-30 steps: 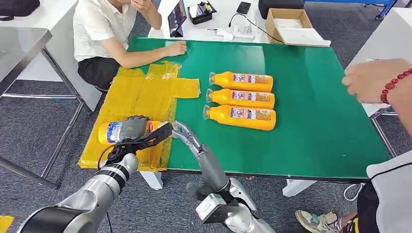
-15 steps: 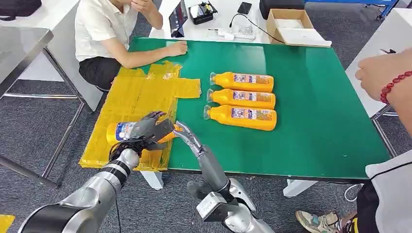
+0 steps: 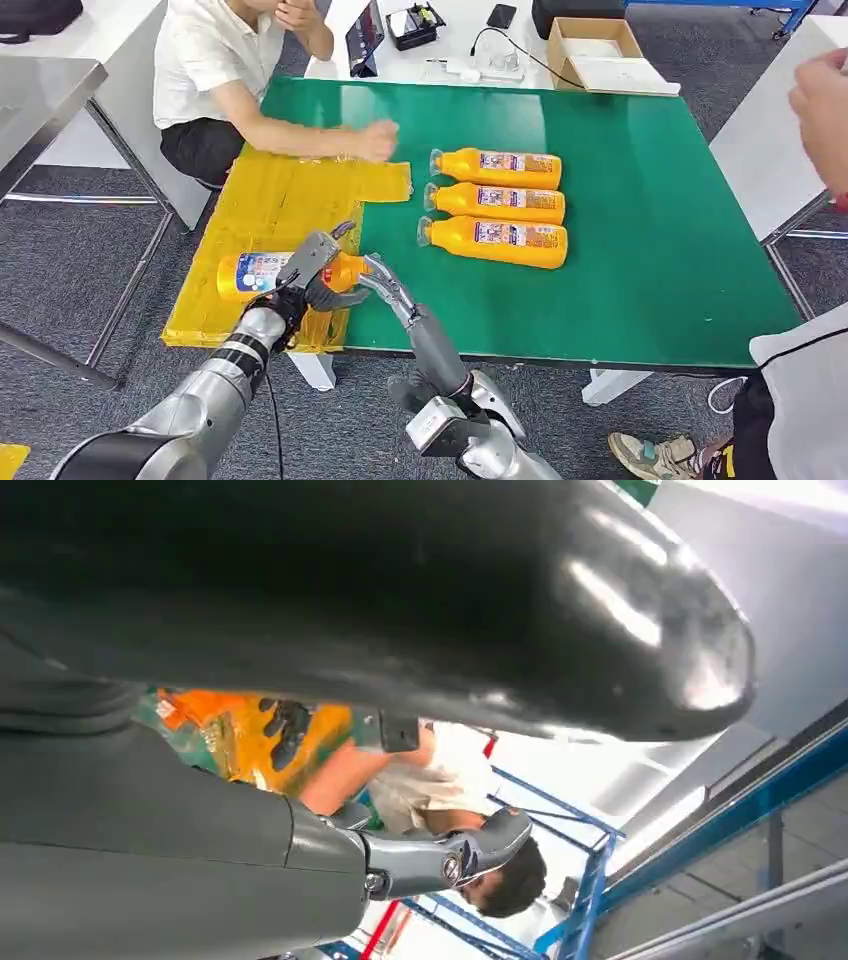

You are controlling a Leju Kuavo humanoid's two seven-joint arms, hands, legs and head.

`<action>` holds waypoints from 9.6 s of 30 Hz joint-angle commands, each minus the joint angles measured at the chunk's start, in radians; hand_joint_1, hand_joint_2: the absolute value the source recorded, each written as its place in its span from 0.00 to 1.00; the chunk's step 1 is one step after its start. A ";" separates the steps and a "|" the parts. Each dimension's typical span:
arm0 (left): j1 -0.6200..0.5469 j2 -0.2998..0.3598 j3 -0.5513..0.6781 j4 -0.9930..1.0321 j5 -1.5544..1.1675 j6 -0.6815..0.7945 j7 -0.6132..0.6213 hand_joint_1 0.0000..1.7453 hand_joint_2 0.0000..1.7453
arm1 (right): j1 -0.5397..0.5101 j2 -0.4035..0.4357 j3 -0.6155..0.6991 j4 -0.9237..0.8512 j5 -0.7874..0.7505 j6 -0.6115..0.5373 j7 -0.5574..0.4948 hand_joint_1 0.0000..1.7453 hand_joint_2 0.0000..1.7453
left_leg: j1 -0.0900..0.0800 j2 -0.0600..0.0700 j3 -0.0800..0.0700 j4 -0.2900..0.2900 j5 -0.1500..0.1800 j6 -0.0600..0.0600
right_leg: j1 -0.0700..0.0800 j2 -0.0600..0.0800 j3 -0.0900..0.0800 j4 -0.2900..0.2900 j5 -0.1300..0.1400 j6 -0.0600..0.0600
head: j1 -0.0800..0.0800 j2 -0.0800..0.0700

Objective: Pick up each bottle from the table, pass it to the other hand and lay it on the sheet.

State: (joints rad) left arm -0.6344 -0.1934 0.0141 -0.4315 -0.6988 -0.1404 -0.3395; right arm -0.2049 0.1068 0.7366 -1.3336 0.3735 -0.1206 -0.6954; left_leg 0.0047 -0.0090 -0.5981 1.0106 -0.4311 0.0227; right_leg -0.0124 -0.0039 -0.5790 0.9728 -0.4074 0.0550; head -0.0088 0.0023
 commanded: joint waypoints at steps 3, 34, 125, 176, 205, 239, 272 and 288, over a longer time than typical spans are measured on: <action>0.068 0.005 -0.028 -0.099 0.178 -0.012 -0.088 0.00 1.00 | -0.016 -0.029 0.019 0.032 -0.011 -0.050 -0.003 0.00 1.00 | 0.000 0.002 0.002 -0.001 -0.001 -0.001 | 0.000 0.001 0.002 -0.001 0.000 -0.002 | 0.000 0.000; 0.699 0.038 -0.456 -0.950 0.870 0.458 -0.090 0.00 1.00 | 0.264 -0.077 -0.490 0.097 0.516 -0.578 0.207 0.00 1.00 | -0.001 0.001 0.001 -0.004 -0.006 -0.001 | -0.001 -0.001 -0.001 -0.005 -0.004 -0.004 | 0.000 0.000; 0.638 0.021 -0.572 -0.885 0.614 0.438 0.084 0.00 1.00 | -0.355 -0.177 -0.307 0.850 0.795 -0.004 0.831 0.00 1.00 | -0.003 0.000 -0.002 -0.001 -0.003 0.002 | -0.002 -0.002 -0.003 -0.001 -0.002 -0.002 | 0.000 0.000; 0.732 0.048 -0.430 -1.031 0.743 0.488 0.058 0.00 1.00 | -0.029 -0.186 -0.456 0.498 0.271 0.171 0.488 1.00 1.00 | 0.002 0.021 0.042 -0.001 -0.026 -0.005 | 0.005 0.018 0.023 -0.004 -0.014 -0.012 | 0.000 0.000; 0.555 0.011 -0.500 -0.800 1.112 0.331 0.061 0.00 1.00 | -0.001 -0.233 -0.461 0.168 -0.104 0.218 0.255 1.00 1.00 | 0.002 0.009 0.021 0.000 -0.022 -0.003 | 0.003 0.009 0.017 -0.001 -0.016 -0.008 | 0.000 0.000; 0.530 0.036 -0.605 -0.818 1.034 0.165 0.066 0.00 1.00 | -0.199 -0.106 -0.095 0.289 -0.021 0.243 0.303 1.00 1.00 | 0.003 0.011 0.018 0.000 -0.022 -0.003 | 0.004 0.010 0.014 0.000 -0.015 -0.008 | 0.000 0.000; 0.566 0.028 -0.538 -0.889 1.231 0.165 0.069 1.00 1.00 | -0.230 -0.045 0.018 0.362 -0.043 0.200 0.307 0.00 1.00 | 0.002 0.010 0.018 0.000 -0.022 -0.004 | 0.003 0.010 0.014 0.000 -0.015 -0.009 | 0.000 0.000; 0.672 0.056 -0.387 -1.019 1.253 0.041 0.062 1.00 1.00 | -0.102 0.033 -0.010 0.167 -0.061 0.091 0.208 0.00 0.00 | 0.003 0.008 0.016 0.000 -0.022 -0.004 | 0.004 0.008 0.012 0.001 -0.016 -0.009 | 0.000 0.000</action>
State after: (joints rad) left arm 0.0368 -0.1602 -0.4341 -1.4404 0.5737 -0.0809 -0.2785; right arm -0.3271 0.1457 0.7290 -1.1020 0.3207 -0.0152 -0.4673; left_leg 0.0085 -0.0016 -0.5847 1.0111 -0.4522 0.0195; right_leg -0.0081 0.0037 -0.5693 0.9734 -0.4227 0.0477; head -0.0092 0.0023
